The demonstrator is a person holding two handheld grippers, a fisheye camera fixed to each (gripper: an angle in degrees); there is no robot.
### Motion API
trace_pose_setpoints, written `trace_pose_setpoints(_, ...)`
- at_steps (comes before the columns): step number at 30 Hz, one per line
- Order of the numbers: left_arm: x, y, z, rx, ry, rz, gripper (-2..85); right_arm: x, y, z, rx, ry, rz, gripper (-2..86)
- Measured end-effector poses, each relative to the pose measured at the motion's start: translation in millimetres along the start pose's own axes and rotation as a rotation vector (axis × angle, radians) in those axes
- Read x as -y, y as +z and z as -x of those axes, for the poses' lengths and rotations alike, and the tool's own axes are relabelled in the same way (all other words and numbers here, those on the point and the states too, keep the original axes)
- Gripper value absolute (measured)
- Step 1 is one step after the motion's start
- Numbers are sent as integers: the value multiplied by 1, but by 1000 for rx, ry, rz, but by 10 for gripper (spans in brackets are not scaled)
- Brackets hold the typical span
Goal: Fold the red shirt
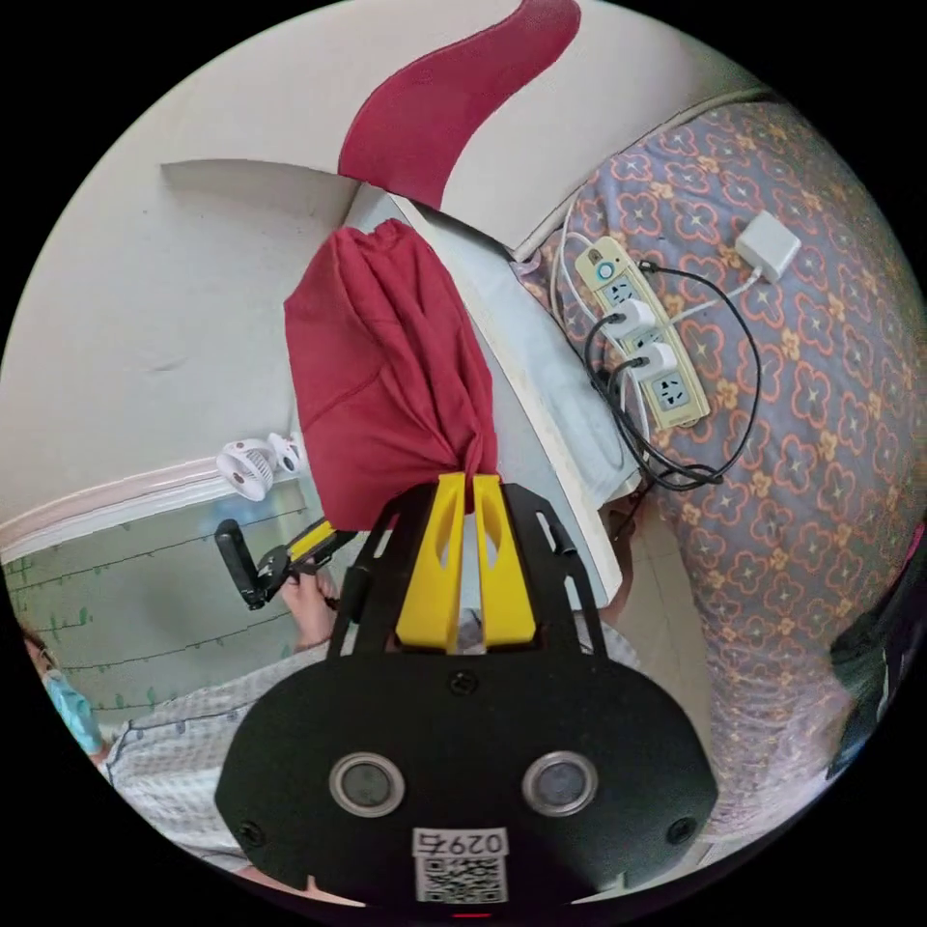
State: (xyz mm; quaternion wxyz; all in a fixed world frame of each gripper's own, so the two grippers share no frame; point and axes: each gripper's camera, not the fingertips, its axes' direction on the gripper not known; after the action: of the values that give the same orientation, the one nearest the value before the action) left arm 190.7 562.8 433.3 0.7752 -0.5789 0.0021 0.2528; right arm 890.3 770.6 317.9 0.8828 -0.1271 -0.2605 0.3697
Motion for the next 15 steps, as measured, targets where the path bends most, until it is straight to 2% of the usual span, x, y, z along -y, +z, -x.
trace_pose_setpoints(3,17,-1,-4,-44,31,55,28,1,-6,-26,140,42,11,0)
trace_pose_setpoints(7,13,-23,10,-132,-18,49,0,-10,-32,-56,183,118,-27,-3)
trace_pose_setpoints(11,3,-66,30,-217,-24,-74,-9,-21,-69,-49,256,23,-116,-4)
trace_pose_setpoints(13,17,-75,30,-272,3,-114,-9,-15,-65,-32,280,-59,-95,-4)
trace_pose_setpoints(15,58,-57,20,-317,88,-47,-10,1,-36,-4,305,-169,4,-4)
